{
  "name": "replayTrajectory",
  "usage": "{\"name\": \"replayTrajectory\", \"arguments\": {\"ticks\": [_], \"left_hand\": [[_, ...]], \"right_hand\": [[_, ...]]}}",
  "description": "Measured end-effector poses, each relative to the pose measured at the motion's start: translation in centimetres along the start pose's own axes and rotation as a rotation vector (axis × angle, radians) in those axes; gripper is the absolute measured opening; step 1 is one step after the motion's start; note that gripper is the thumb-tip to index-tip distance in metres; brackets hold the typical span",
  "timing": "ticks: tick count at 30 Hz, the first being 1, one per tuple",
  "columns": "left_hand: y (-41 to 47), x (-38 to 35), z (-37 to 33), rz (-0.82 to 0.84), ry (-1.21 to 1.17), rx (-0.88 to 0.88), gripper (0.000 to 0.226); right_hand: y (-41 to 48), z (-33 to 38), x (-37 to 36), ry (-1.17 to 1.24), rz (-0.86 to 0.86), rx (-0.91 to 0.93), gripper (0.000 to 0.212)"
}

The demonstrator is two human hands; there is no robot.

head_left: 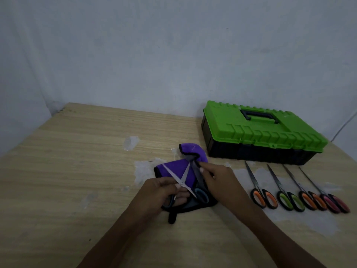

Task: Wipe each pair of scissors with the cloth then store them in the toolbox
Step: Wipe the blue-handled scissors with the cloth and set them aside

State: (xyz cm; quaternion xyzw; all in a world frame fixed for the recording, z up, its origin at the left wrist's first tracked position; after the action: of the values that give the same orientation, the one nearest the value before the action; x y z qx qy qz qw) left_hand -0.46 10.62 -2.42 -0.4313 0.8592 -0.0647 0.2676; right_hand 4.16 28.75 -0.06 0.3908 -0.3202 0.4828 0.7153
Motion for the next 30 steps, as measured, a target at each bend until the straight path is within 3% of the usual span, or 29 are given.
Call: {"name": "replayTrajectory", "arguments": {"ticks": [3,6,9,12,14,19,25,30], "left_hand": [[-0.2,0.3,0.0,-0.007,-0.029,0.019,0.017],[-0.3,0.3,0.1,0.006,0.009,0.014,0.018],[-0.4,0.2,0.1,0.011,-0.023,0.031,0.015],[-0.5,0.3,0.0,0.055,-0.005,0.043,0.020],[-0.5,0.3,0.0,0.097,0.010,0.044,0.023],[-0.5,0.5,-0.1,0.059,-0.102,0.042,0.022],[-0.3,0.5,0.0,0.059,-0.077,0.036,0.024],[-0.1,0.2,0.0,0.091,-0.021,0.024,0.026]], "right_hand": [[0.1,-1.2,1.8,0.253,-0.118,-0.103,0.023],[-0.8,-0.4,3.6,0.442,-0.156,-0.088,0.032],[-1.6,1.4,3.9,0.329,-0.089,0.031,0.022],[-3.1,3.4,1.2,0.050,0.173,0.181,0.029],[-3.7,4.1,-0.7,-0.150,0.244,0.303,0.037],[-2.0,2.6,-0.6,-0.152,0.142,0.158,0.035],[-3.0,3.7,1.9,0.082,0.006,0.118,0.021],[-4.1,4.4,0.4,-0.155,0.265,0.262,0.035]]}}
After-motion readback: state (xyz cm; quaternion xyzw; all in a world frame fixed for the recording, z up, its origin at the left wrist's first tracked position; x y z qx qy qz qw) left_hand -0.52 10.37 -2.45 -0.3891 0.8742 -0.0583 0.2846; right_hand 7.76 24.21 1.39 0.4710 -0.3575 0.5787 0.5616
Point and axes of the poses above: each hand's wrist, its own y-axis towards the middle knuckle, its own x-axis out of the back of the hand, z = x × y, the point moved 3 cm from there along y, towards the middle knuckle, and after that the axes turned 3 degrees about z, right-handed, at the moved point
